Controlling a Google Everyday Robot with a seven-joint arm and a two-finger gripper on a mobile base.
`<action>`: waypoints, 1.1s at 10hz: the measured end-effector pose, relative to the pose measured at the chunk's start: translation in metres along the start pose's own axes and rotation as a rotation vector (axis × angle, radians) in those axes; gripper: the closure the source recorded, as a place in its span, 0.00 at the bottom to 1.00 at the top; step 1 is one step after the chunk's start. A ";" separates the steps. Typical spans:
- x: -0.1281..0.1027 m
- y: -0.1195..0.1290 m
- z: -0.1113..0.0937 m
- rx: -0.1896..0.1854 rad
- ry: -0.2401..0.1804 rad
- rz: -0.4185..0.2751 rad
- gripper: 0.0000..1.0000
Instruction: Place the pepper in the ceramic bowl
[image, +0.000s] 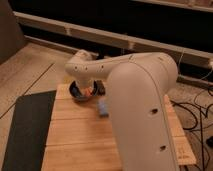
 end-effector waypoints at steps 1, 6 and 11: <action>-0.007 -0.004 0.002 0.017 0.001 -0.006 1.00; -0.039 -0.017 0.042 0.044 0.033 -0.021 0.90; -0.066 0.017 0.075 -0.085 -0.013 -0.070 0.38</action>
